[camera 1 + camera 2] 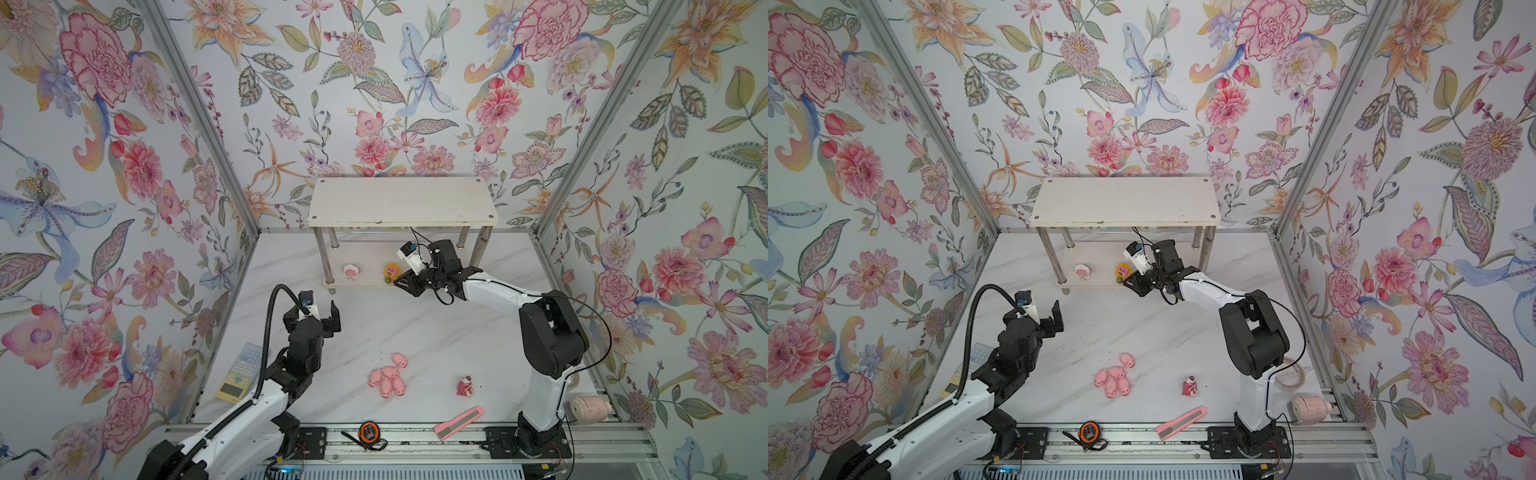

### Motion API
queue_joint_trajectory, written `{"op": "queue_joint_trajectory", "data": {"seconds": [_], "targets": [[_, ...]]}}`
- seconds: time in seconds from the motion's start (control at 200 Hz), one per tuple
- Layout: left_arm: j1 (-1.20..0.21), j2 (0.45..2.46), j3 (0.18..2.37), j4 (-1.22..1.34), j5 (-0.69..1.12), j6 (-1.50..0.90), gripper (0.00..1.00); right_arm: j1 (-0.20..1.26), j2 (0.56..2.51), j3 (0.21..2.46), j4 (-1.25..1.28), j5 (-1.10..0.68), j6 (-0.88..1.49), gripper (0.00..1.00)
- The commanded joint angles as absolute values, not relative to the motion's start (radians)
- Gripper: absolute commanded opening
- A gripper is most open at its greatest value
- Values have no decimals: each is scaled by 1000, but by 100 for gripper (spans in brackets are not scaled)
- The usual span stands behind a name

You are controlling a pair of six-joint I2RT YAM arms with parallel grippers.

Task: Organize plastic toys on shelves
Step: Place the plastic toy on the shelf.

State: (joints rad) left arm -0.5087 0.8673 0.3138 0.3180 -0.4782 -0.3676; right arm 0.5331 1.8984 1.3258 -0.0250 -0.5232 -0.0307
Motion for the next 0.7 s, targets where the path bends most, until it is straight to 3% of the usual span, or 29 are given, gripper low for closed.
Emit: {"op": "queue_joint_trajectory", "data": {"seconds": [0.0, 0.135, 0.696], "targets": [[-500, 857, 293, 328, -489, -374, 98, 526, 1872, 1298, 23, -545, 2, 11], [-500, 860, 293, 330, -490, -374, 98, 526, 1908, 1315, 18, -550, 11, 0], [-499, 892, 305, 337, -500, -362, 99, 500, 2055, 1421, 11, -560, 38, 0]]}}
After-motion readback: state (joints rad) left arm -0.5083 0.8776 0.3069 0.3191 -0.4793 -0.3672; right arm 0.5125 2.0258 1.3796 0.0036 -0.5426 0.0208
